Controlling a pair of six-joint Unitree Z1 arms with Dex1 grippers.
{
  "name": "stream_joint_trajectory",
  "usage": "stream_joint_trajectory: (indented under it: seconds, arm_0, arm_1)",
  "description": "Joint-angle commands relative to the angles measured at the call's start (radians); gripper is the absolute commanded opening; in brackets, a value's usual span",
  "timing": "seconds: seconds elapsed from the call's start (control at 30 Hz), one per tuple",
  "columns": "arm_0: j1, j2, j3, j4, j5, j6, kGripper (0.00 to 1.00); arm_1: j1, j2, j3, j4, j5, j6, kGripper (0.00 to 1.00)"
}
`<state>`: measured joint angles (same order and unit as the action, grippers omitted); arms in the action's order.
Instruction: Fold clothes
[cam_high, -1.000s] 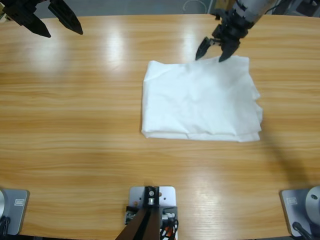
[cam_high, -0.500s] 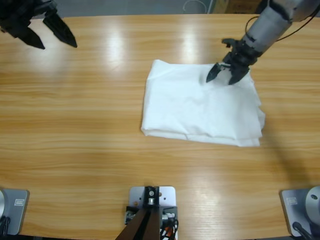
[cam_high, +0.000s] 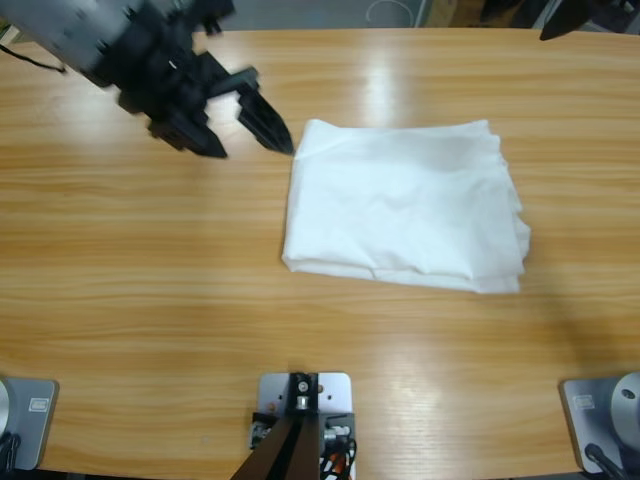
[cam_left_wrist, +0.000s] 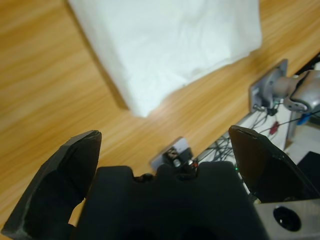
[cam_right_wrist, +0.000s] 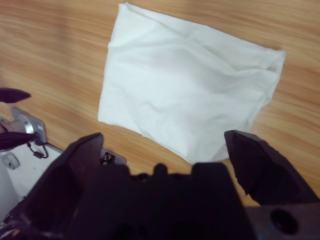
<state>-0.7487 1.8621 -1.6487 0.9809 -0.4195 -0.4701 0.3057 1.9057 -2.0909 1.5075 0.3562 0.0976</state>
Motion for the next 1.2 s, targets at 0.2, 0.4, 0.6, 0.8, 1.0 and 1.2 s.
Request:
stream_joint_trajectory:
  seconds: [0.2,0.4,0.6,0.8,1.0,1.2]
  arm_0:
    - [-0.072,-0.083,0.516,-0.493,-0.121,-0.180,1.000]
    - [-0.121,-0.047,0.493,-0.621,-0.190,-0.221,0.996]
    - [-0.133,0.028,0.482,-0.693,-0.222,-0.259,0.995]
    - [-0.118,0.099,0.485,-0.703,-0.225,-0.265,0.991]
    - [-0.087,0.146,0.515,-0.702,-0.209,-0.291,0.988]
    - [-0.077,0.189,0.534,-0.703,-0.218,-0.326,0.987]
  arm_1:
    - [0.010,-0.072,0.104,0.043,-0.026,0.005,1.000]
    - [0.012,-0.100,0.162,0.040,-0.025,0.002,1.000]
    - [0.012,-0.132,0.241,0.018,-0.023,-0.009,1.000]
    - [0.012,-0.157,0.311,-0.005,-0.023,-0.015,1.000]
    - [0.012,-0.160,0.322,-0.007,-0.022,-0.019,1.000]
    - [0.012,-0.166,0.325,-0.007,-0.020,-0.019,1.000]
